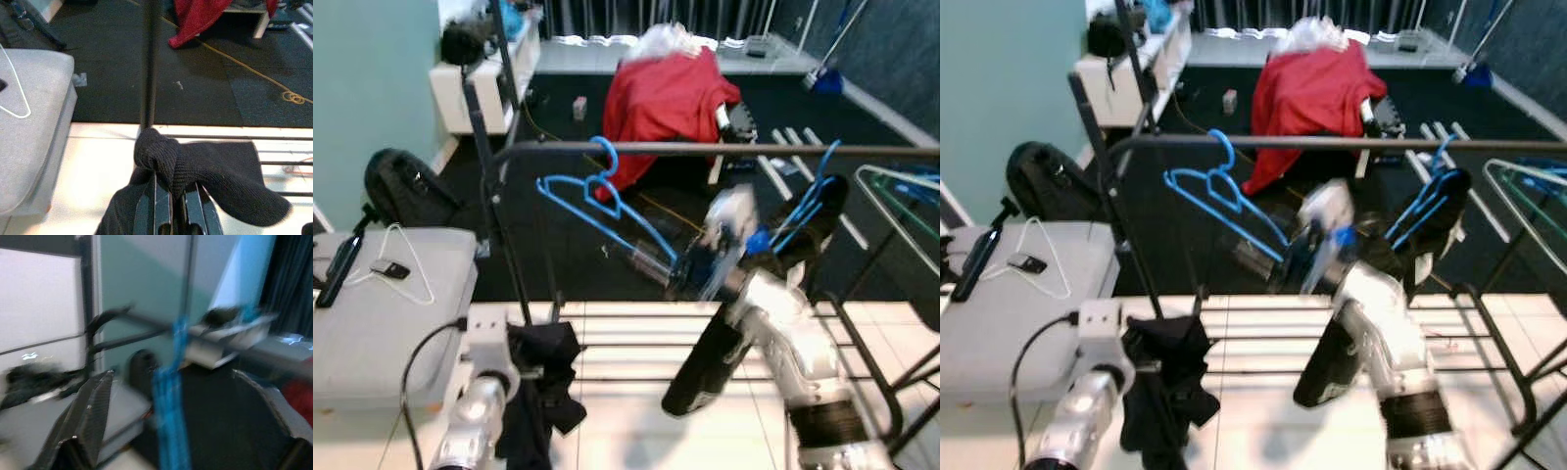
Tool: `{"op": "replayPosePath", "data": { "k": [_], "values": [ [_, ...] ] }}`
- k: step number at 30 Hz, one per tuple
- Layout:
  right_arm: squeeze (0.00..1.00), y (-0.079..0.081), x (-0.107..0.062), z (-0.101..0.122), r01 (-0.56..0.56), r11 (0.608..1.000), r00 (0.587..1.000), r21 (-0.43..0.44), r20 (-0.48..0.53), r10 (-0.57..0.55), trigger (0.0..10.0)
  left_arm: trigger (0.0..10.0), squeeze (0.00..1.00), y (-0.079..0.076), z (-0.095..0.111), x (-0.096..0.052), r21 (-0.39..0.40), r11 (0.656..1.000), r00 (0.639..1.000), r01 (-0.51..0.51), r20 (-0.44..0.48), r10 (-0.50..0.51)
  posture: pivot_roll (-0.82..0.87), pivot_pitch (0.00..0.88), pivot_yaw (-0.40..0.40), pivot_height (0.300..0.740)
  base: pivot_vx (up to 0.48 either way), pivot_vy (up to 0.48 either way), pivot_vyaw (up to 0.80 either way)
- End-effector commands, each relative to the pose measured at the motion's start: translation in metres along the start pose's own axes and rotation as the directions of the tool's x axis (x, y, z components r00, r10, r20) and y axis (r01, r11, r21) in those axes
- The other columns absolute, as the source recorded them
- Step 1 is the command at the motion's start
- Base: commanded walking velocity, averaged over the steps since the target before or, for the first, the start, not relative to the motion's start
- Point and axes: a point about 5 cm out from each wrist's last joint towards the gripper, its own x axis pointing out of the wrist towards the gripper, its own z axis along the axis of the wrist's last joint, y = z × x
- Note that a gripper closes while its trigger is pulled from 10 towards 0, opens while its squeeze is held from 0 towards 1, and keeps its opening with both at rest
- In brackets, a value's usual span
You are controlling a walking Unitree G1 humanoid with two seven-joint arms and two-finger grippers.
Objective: Hang hanger
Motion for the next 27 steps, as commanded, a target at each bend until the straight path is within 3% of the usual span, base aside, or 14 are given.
{"op": "replayPosePath", "data": {
  "k": [1, 4, 10, 12, 13, 18, 19, 20, 21, 22, 24, 27],
  "values": [
    [1.0, 0.001, 0.0, -0.011, 0.004, 1.0, 0.999, -0.027, -0.05, -0.005, 10.0, 10.0, 0.0, -0.006, 0.006, 0.0, 0.039, 0.998, 0.999, 0.042, 0.026, -0.043, -0.1, 0.101, -0.037, 0.74, 0.0, 0.0, 0.0],
    [1.0, 0.0, 0.008, -0.005, -0.02, 0.998, 0.997, -0.067, -0.072, 0.016, 10.0, 10.0, 0.0, -0.013, 0.012, -0.002, 0.082, 0.992, 0.994, 0.096, 0.051, -0.1, -0.09, 0.12, -0.041, 0.74, 0.0, 0.0, 0.0],
    [1.0, -0.002, 0.014, 0.0, -0.054, 0.997, 0.993, -0.047, -0.105, 0.049, 10.0, 10.0, 0.0, -0.016, 0.015, -0.011, 0.093, 0.987, 0.988, 0.133, 0.066, -0.14, -0.08, 0.16, -0.044, 0.74, 0.0, 0.0, 0.0],
    [1.0, -0.005, 0.016, -0.004, -0.077, 0.997, 0.985, -0.024, -0.154, 0.072, 10.0, 10.0, 0.0, -0.018, 0.017, -0.015, 0.098, 0.984, 0.985, 0.151, 0.069, -0.158, -0.08, 0.172, -0.044, 0.74, 0.0, 0.0, 0.0],
    [1.0, -0.008, 0.018, -0.012, -0.096, 0.995, 0.971, -0.026, -0.222, 0.088, 10.0, 10.0, 0.0, -0.02, 0.022, -0.019, 0.14, 0.972, 0.977, 0.188, 0.077, -0.2, -0.08, 0.187, -0.043, 0.74, 0.0, 0.0, 0.0],
    [1.0, -0.015, 0.021, -0.017, -0.081, 0.997, 0.967, -0.009, -0.245, 0.077, 10.0, 10.0, 0.0, -0.023, 0.029, -0.025, 0.167, 0.96, 0.967, 0.224, 0.087, -0.24, -0.08, 0.203, -0.05, 0.74, 0.0, 0.0, 0.0],
    [0.7, -0.023, 0.026, -0.017, -0.035, 0.999, 0.974, 0.041, -0.224, 0.043, 10.0, 10.0, 0.0, -0.029, 0.037, -0.033, 0.207, 0.934, 0.943, 0.29, 0.102, -0.315, -0.07, 0.226, -0.054, 0.74, 0.0, 0.0, 0.0],
    [0.7, -0.023, 0.026, -0.017, -0.035, 0.999, 0.974, 0.041, -0.224, 0.043, 10.0, 10.0, 0.0, -0.029, 0.037, -0.033, 0.207, 0.934, 0.943, 0.29, 0.102, -0.315, -0.07, 0.226, -0.054, 0.74, 0.0, 0.0, 0.0],
    [0.0, -0.028, 0.031, -0.017, 0.0, 0.996, 0.979, 0.092, -0.201, 0.018, 10.0, 10.0, 0.0, -0.034, 0.041, -0.04, 0.245, 0.906, 0.92, 0.345, 0.105, -0.379, -0.07, 0.244, -0.054, 0.74, 0.0, 0.0, 0.0],
    [0.0, -0.028, 0.031, -0.017, 0.0, 0.996, 0.979, 0.092, -0.201, 0.018, 10.0, 10.0, 0.0, -0.034, 0.041, -0.04, 0.245, 0.906, 0.92, 0.345, 0.105, -0.379, -0.07, 0.244, -0.054, 0.74, 0.0, 0.0, 0.0],
    [0.0, -0.034, 0.039, -0.014, 0.016, 0.991, 0.985, 0.136, -0.172, 0.008, 10.0, 10.0, 0.0, -0.04, 0.043, -0.049, 0.283, 0.868, 0.889, 0.407, 0.094, -0.448, -0.07, 0.259, -0.054, 0.74, 0.0, 0.0, 0.0],
    [0.0, -0.035, 0.041, -0.012, 0.009, 0.99, 0.986, 0.138, -0.169, 0.014, 10.0, 10.0, 0.0, -0.041, 0.043, -0.051, 0.288, 0.863, 0.886, 0.415, 0.088, -0.456, -0.07, 0.262, -0.055, 0.74, 0.0, 0.0, 0.0]
  ]
}}
